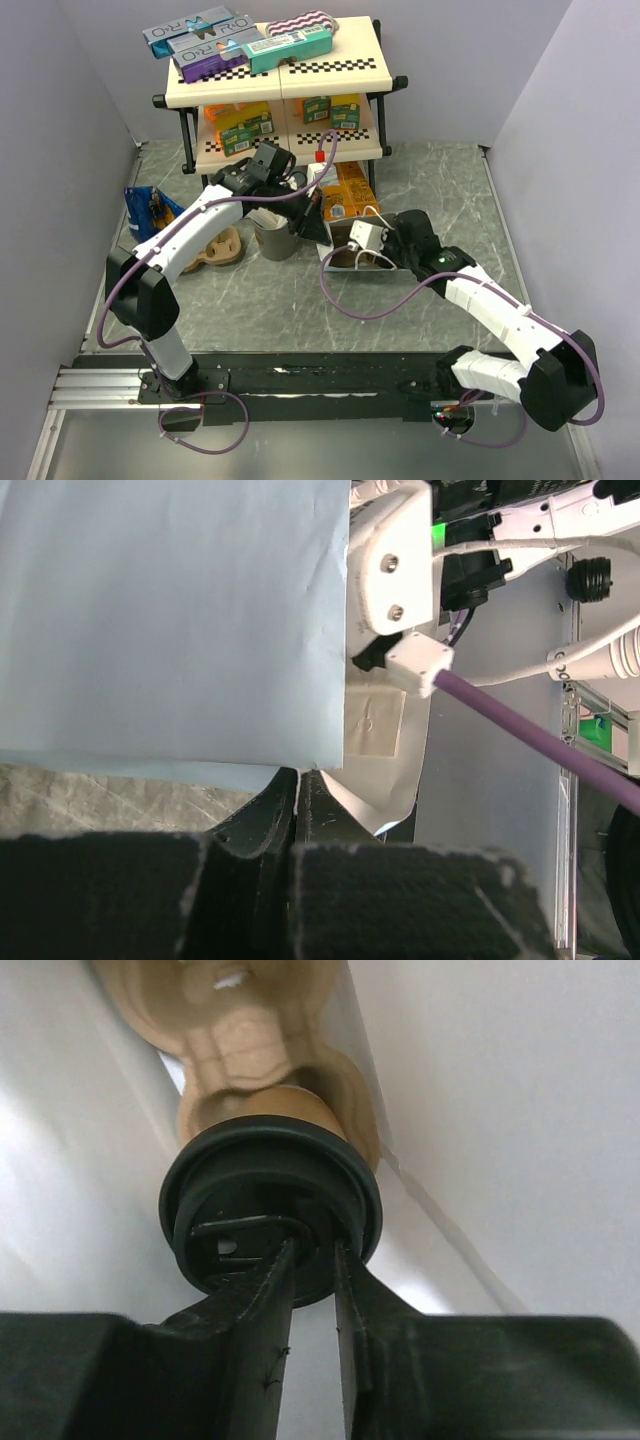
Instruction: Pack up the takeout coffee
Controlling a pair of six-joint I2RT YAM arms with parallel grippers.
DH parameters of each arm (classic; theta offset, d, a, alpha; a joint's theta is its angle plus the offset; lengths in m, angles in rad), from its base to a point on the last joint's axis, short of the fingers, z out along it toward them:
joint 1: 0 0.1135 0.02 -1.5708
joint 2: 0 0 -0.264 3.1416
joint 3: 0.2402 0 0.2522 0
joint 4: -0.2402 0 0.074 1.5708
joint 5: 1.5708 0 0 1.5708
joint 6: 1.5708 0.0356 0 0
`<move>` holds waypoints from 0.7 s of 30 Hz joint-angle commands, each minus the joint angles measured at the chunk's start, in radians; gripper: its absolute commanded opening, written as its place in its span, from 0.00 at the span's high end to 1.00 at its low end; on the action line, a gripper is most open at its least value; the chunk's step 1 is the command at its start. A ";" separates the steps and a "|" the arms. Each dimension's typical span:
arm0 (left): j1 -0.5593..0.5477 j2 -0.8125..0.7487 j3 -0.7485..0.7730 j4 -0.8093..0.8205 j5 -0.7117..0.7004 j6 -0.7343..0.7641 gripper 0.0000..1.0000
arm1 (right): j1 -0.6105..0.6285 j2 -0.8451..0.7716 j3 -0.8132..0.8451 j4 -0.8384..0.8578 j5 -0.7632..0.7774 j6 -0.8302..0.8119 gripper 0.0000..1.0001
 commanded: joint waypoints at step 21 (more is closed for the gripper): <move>0.005 -0.022 -0.013 -0.003 0.038 0.087 0.99 | 0.006 -0.109 0.140 -0.122 -0.079 0.086 0.50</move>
